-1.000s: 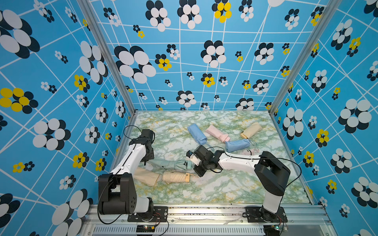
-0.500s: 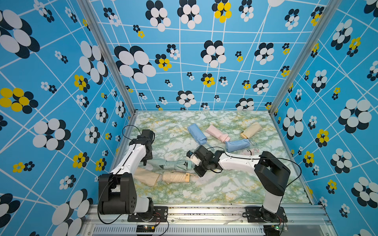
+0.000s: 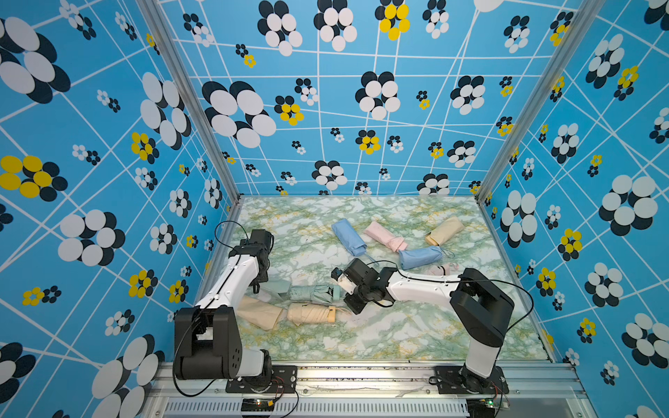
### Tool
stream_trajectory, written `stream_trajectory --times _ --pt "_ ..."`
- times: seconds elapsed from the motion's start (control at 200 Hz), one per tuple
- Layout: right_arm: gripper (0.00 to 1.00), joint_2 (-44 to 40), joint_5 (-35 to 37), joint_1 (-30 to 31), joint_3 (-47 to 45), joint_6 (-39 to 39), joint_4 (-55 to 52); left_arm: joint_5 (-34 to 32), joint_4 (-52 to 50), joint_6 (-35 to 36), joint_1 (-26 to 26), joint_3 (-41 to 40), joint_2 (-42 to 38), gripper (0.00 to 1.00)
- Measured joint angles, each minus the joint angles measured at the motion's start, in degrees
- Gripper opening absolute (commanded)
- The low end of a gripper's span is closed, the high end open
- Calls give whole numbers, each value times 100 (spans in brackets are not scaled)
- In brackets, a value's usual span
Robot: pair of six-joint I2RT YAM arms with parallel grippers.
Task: Take umbrellas out of sleeves
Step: Move the umbrella to the center of the board.
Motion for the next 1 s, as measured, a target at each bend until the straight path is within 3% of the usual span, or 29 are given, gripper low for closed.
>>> stream_trajectory --times 0.43,0.76,0.999 --pt "1 0 0 0 0 0 0 -118 -2 -87 0 0 33 1" --pt "25 0 31 0 7 37 -103 -127 -46 -118 0 0 33 32" --pt "39 -39 68 0 28 59 -175 -140 -37 -105 -20 0 -103 41"
